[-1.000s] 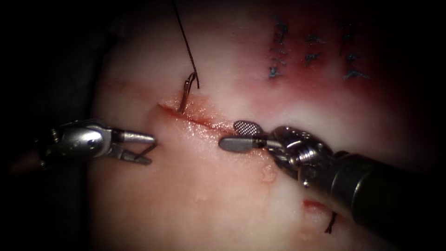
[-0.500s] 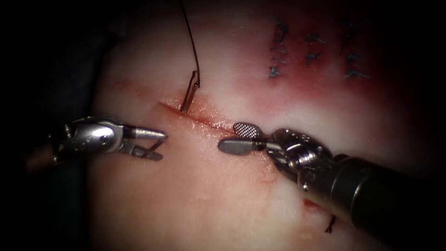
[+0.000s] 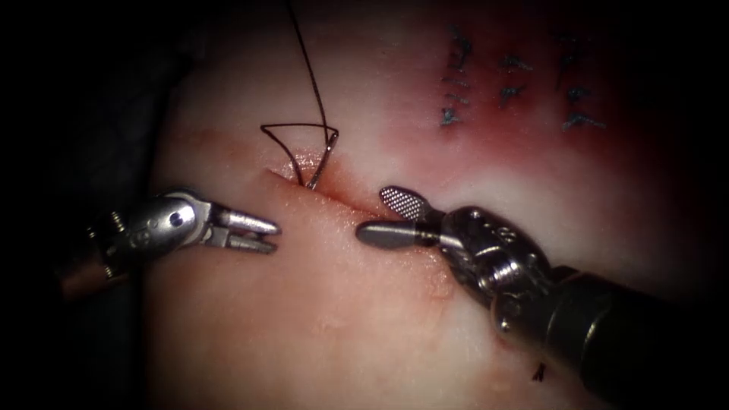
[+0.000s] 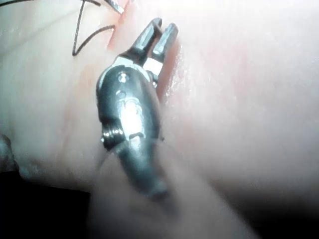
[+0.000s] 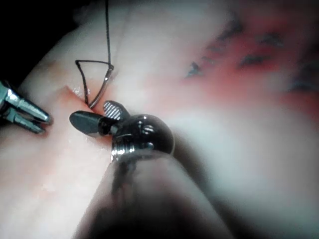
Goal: Wound Closure
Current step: Pull the needle through the wound with the left tool.
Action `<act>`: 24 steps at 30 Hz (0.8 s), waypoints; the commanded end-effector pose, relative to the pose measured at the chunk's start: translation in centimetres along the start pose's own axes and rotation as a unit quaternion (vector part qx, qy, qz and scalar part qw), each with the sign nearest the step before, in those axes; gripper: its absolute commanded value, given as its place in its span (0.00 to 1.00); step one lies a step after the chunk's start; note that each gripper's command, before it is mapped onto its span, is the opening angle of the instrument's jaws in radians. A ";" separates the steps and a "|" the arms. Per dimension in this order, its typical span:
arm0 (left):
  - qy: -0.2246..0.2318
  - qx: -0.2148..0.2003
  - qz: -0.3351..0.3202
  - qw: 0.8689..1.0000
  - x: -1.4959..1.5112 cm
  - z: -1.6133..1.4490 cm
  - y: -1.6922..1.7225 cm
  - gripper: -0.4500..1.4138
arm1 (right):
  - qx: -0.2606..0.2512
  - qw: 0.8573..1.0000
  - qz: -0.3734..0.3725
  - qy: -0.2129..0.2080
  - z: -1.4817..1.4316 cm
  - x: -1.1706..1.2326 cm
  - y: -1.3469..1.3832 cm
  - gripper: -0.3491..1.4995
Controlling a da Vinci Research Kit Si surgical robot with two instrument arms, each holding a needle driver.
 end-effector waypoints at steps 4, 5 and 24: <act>0.007 -0.002 -0.051 0.999 0.00 0.00 -0.09 0.05 | 0.003 0.988 -0.153 -0.002 0.08 0.18 -0.03 0.24; 0.008 0.001 -0.063 0.998 0.02 -0.02 -0.11 0.05 | 0.011 0.986 -0.168 0.003 0.08 0.22 -0.06 0.15; 0.007 0.015 -0.180 0.984 0.24 -0.15 -0.11 0.05 | 0.032 0.944 -0.315 -0.095 0.88 -0.40 -0.07 0.00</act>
